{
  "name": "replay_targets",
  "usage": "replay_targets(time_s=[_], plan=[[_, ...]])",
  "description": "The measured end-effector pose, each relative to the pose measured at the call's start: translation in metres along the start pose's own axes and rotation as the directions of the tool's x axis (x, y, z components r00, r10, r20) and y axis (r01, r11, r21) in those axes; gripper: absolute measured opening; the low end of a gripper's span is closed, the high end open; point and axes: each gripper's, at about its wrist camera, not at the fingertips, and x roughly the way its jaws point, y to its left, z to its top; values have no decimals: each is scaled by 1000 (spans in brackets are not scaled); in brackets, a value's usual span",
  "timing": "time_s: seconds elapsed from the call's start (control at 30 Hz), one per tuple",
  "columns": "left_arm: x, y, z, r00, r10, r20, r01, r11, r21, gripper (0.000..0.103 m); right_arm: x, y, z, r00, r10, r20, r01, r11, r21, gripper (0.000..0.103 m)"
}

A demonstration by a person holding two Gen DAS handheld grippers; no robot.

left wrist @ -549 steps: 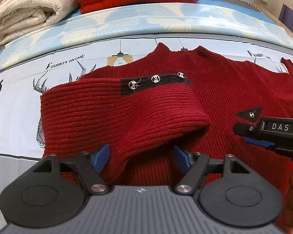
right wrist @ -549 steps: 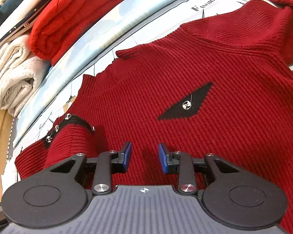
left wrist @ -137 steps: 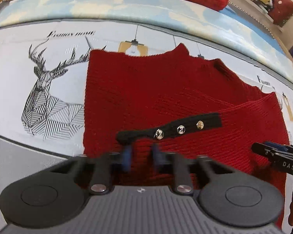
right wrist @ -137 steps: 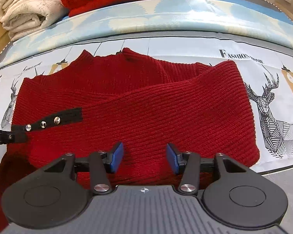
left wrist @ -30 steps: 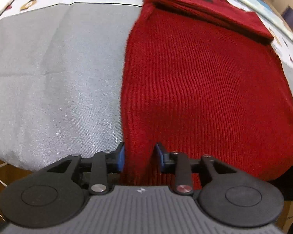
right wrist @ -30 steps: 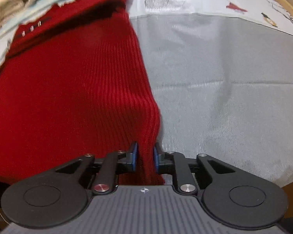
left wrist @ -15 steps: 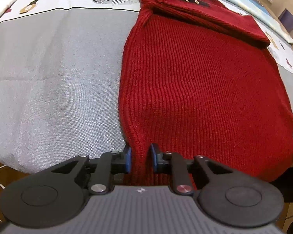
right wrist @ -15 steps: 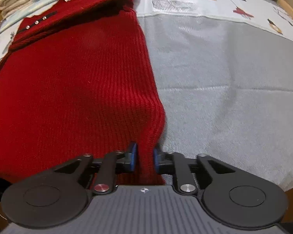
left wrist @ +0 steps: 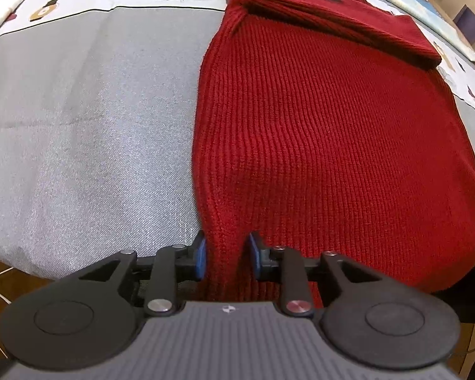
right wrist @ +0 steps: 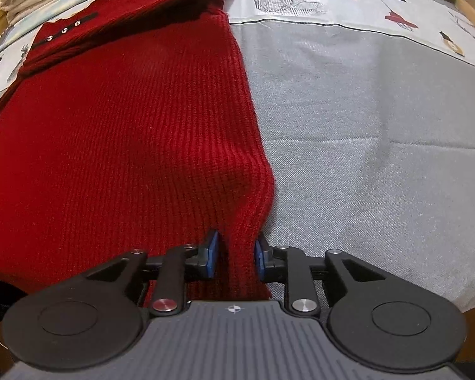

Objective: Fold small clothes
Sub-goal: 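Hold the hem with both tools, pulling it taut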

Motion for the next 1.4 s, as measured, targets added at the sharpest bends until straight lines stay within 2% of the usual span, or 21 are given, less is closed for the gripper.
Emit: replay_targets(time_s=[0.07, 0.1, 0.23, 0.37, 0.47, 0.57, 0.6, 0.7, 0.87, 0.93, 1.03, 1.27, 1.3, 1.4], plan=[[-2, 1, 0, 1000, -8, 16, 8, 1000, -1, 18, 0, -2, 3, 1000, 5, 9, -5, 1000, 5, 22], [-4, 2, 0, 1000, -10, 23, 10, 1000, -3, 14, -1, -3, 3, 1000, 8, 21, -8, 1000, 8, 14], [-9, 4, 0, 999, -24, 40, 25, 1000, -17, 14, -10, -8, 4, 996, 55, 63, -57, 998, 32, 13], [-5, 5, -2, 1000, -11, 8, 11, 1000, -10, 17, -1, -7, 3, 1000, 27, 12, -27, 999, 27, 14], [-3, -1, -3, 1000, 1, 2, -1, 1000, 17, 20, 0, -7, 3, 999, 31, 5, -32, 999, 38, 17], [-3, 0, -3, 1000, -3, -1, 3, 1000, 4, 21, -1, -6, 2, 1000, 23, 6, -24, 999, 39, 18], [-3, 1, -3, 1000, -4, -1, 4, 1000, 0, 22, 0, -5, 2, 1000, 20, 5, -21, 999, 39, 22], [-4, 0, -3, 1000, 1, 1, -1, 1000, -6, 23, -2, -6, 1, 1000, 17, 5, -18, 999, 44, 25], [-4, 3, 0, 1000, 9, 3, -9, 1000, -24, 25, -5, -15, 2, 999, -39, 28, 37, 996, 83, 31], [-4, 2, 0, 1000, 15, 2, -14, 1000, -26, 28, -5, -20, 1, 999, -44, 20, 41, 993, 111, 37], [-4, 1, 0, 1000, 14, 1, -14, 999, -34, 28, -5, -19, 0, 999, -50, 20, 47, 994, 99, 40], [-2, -5, 2, 1000, 15, -6, -15, 1000, -10, 27, -1, -15, 0, 1000, -3, -7, 3, 998, 69, 41], [-2, -6, 3, 1000, 14, -5, -14, 1000, -4, 23, -1, -14, 0, 1000, 8, -9, -8, 998, 62, 40], [-4, -10, 3, 1000, 15, 5, -15, 1000, 18, 15, -2, -11, 1, 999, 44, -7, -44, 998, 50, 16]])
